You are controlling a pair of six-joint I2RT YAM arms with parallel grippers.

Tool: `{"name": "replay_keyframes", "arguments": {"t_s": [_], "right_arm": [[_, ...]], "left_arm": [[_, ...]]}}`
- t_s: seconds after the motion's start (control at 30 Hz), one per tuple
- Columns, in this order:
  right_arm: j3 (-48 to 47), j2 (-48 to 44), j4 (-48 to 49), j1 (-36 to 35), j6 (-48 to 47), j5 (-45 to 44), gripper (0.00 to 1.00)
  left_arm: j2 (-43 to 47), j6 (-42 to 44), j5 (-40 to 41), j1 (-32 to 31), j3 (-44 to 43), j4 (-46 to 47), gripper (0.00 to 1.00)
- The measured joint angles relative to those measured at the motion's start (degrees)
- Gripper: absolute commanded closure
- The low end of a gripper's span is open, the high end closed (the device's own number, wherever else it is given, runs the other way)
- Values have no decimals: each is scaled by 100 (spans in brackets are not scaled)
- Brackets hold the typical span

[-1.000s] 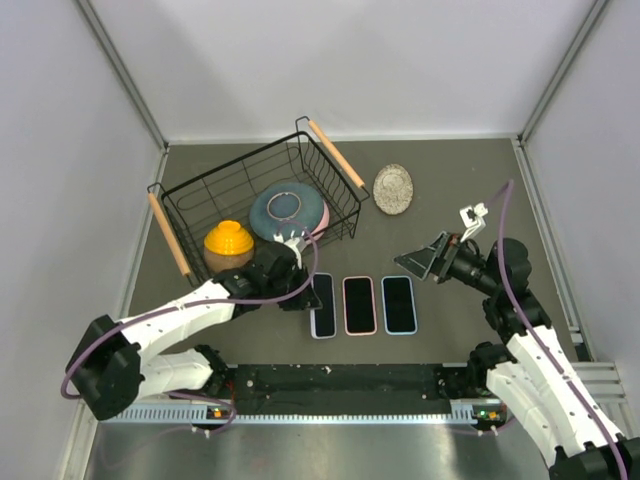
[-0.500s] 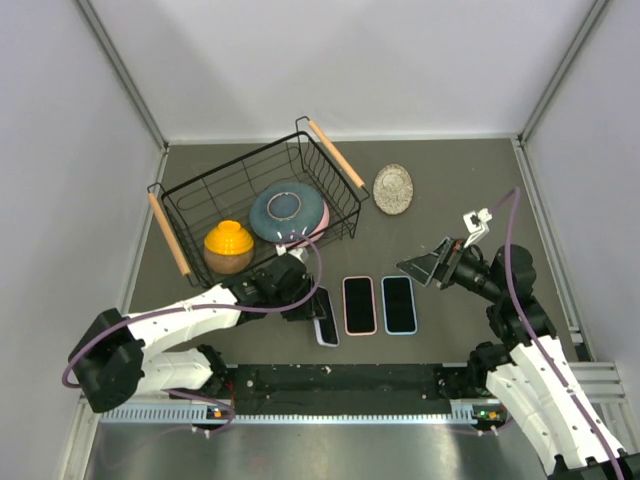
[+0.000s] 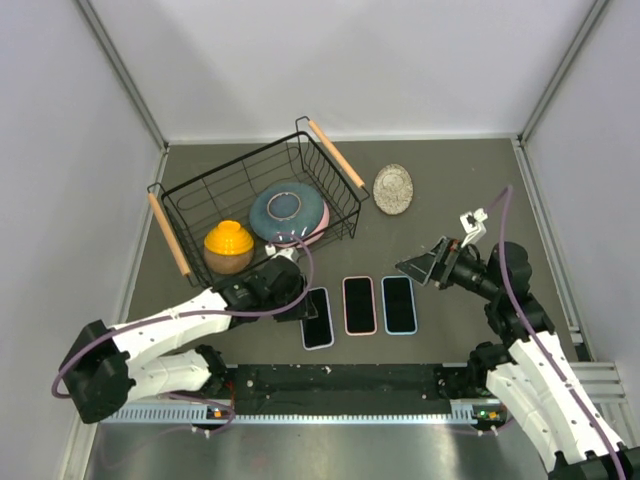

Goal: Put the phone into the phone case

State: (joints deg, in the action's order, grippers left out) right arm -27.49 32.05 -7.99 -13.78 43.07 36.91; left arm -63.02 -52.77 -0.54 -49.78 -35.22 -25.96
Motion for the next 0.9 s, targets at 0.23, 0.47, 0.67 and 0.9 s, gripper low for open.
{"name": "replay_keyframes", "arguments": {"t_s": [0.23, 0.47, 0.67, 0.9], "right_arm": [[-299, 229, -673, 0, -195, -2, 1], [-1427, 184, -2120, 0, -793, -313, 1], [-2201, -323, -2979, 0, -1073, -728, 1], [-2374, -938, -3145, 0, -1161, -1036, 1]], "left_arm": [[605, 42, 348, -4, -81, -391, 52], [1388, 769, 671, -9, -970, -881, 20], [2253, 1517, 807, -9, -1705, -852, 1], [3077, 1958, 841, -9, -1794, -758, 1]]}}
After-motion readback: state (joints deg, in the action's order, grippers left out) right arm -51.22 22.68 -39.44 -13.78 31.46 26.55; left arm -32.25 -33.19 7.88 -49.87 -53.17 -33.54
